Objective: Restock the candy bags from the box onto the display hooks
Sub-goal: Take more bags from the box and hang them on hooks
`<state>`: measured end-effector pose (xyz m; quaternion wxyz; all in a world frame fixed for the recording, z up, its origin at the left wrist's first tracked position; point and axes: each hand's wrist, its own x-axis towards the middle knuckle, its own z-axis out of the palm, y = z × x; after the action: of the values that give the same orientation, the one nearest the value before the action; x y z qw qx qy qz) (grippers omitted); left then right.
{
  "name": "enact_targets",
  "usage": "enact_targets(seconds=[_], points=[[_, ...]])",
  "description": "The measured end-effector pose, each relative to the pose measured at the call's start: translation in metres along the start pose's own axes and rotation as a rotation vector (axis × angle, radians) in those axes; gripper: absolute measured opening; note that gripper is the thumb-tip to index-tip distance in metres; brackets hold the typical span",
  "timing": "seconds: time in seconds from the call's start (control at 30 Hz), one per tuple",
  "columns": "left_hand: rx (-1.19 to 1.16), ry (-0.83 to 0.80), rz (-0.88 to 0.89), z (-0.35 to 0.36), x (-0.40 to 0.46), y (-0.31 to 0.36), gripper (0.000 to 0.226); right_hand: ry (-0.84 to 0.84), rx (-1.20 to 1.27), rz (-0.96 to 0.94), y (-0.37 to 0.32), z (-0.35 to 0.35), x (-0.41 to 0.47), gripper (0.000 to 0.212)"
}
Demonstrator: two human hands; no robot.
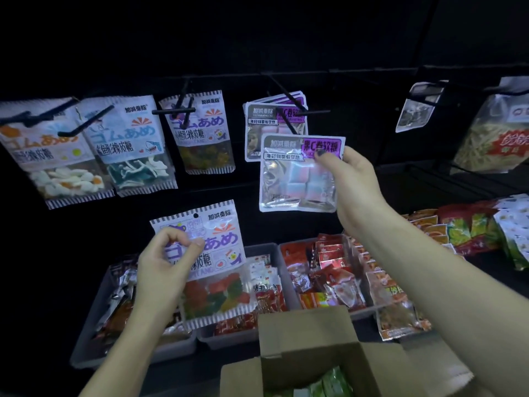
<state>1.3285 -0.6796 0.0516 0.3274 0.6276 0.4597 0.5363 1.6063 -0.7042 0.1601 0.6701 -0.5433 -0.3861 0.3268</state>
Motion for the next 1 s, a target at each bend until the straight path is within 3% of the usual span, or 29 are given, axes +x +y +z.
enact_targets(seconds=[0.37,0.5,0.77,0.9,1.0], points=[[0.014,-0.001,0.059,-0.011,0.017,0.023,0.031,0.005,-0.006,0.024,-0.001,0.004,0.019,0.005],[0.044,-0.006,0.070,-0.008,0.020,0.030,0.031,0.032,-0.072,0.025,0.000,0.006,0.024,0.020],[0.017,-0.006,0.073,-0.001,0.025,0.040,0.030,0.019,-0.121,0.037,-0.006,0.028,0.076,0.006],[0.001,-0.002,0.076,-0.005,0.027,0.044,0.031,0.084,-0.145,0.041,0.000,0.037,0.095,0.017],[0.006,0.000,0.086,-0.005,0.028,0.049,0.032,0.106,-0.148,0.056,0.009,0.043,0.100,0.039]])
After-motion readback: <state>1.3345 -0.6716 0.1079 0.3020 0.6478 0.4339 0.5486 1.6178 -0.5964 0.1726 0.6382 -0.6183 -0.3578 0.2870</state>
